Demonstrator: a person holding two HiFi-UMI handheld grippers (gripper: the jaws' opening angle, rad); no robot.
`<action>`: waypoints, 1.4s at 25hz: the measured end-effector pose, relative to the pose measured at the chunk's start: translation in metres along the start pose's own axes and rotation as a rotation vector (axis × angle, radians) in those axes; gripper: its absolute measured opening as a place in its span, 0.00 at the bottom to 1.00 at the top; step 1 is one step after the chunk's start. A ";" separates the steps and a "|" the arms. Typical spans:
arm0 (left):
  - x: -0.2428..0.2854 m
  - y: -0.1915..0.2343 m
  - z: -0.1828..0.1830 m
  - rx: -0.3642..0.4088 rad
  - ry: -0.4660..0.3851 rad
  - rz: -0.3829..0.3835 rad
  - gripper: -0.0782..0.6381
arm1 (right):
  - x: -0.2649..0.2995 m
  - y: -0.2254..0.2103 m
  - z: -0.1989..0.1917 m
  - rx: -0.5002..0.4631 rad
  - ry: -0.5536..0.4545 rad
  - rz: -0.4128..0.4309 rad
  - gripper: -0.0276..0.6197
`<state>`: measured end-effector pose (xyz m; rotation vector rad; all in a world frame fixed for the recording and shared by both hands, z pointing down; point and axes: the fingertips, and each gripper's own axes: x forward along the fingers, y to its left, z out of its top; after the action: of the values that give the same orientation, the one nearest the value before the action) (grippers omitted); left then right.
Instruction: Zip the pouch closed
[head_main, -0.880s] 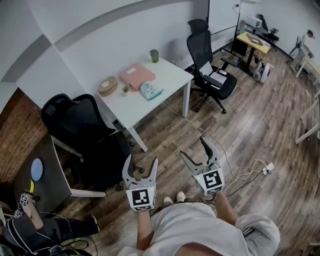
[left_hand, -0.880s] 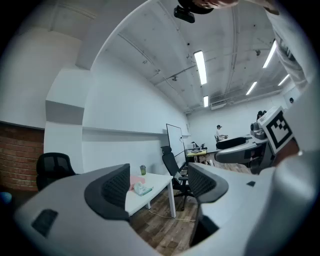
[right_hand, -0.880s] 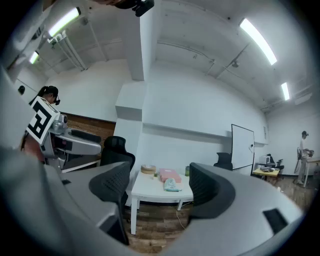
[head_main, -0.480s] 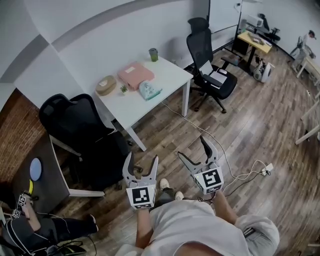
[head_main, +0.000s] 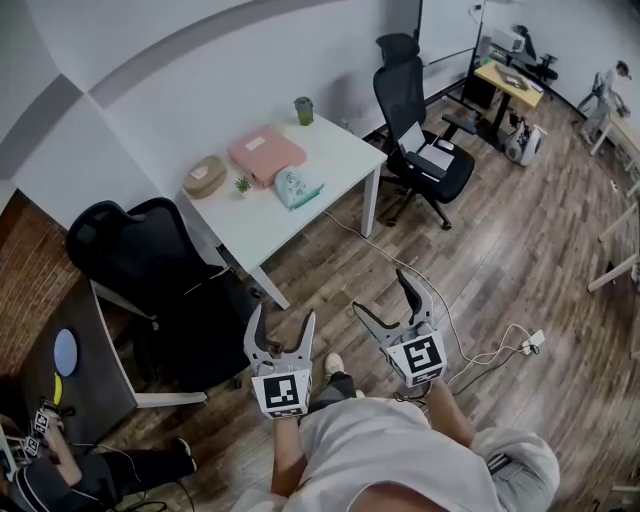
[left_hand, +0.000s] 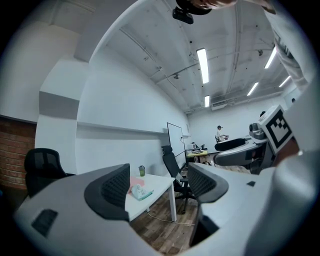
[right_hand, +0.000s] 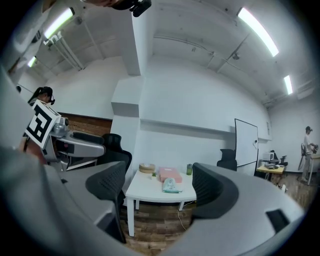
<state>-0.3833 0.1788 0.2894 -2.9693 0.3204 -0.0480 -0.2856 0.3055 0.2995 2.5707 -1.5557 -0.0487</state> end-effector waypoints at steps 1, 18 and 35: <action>0.006 0.004 -0.001 -0.002 0.001 -0.002 0.61 | 0.007 -0.002 0.000 -0.003 0.001 -0.001 0.69; 0.112 0.078 -0.009 -0.001 -0.020 -0.073 0.60 | 0.129 -0.027 -0.002 -0.018 0.037 -0.037 0.69; 0.200 0.109 -0.018 -0.002 -0.044 -0.107 0.59 | 0.205 -0.070 -0.010 -0.022 0.040 -0.081 0.68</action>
<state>-0.2120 0.0286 0.2930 -2.9818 0.1560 0.0055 -0.1274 0.1569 0.3087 2.6001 -1.4295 -0.0227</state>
